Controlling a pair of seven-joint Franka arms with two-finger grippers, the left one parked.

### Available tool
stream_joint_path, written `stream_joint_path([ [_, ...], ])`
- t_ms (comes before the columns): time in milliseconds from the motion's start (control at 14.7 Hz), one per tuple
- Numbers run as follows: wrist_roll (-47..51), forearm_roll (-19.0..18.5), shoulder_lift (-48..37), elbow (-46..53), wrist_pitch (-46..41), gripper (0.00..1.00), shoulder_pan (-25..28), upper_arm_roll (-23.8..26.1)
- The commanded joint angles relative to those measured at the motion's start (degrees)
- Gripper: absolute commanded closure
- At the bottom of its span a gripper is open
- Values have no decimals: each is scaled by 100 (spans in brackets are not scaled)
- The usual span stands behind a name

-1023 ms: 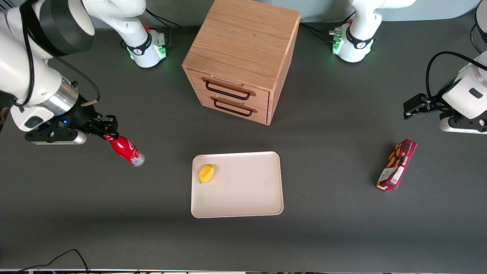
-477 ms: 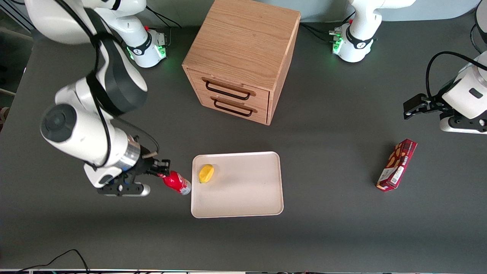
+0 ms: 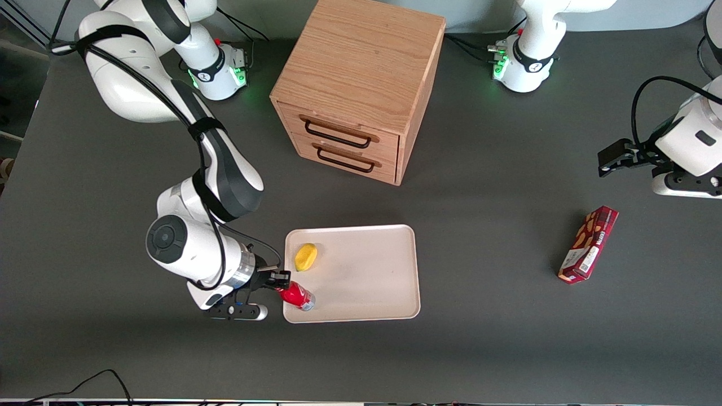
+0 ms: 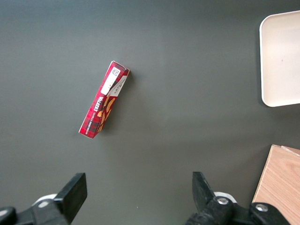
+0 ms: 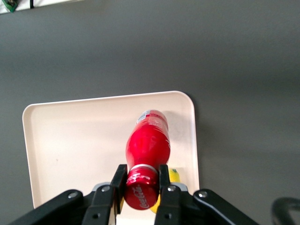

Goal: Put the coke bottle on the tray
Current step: 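Lower the bottle onto the tray beside the lemon and open the gripper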

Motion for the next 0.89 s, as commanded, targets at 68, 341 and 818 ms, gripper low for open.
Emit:
stream_joint_path([
  [68,172,-103,164,263,1,100,74,-120],
  [341,199,-59,243,237,88,100,65,-120],
  [818,208,-50,-10,201,221,0,38,-85],
])
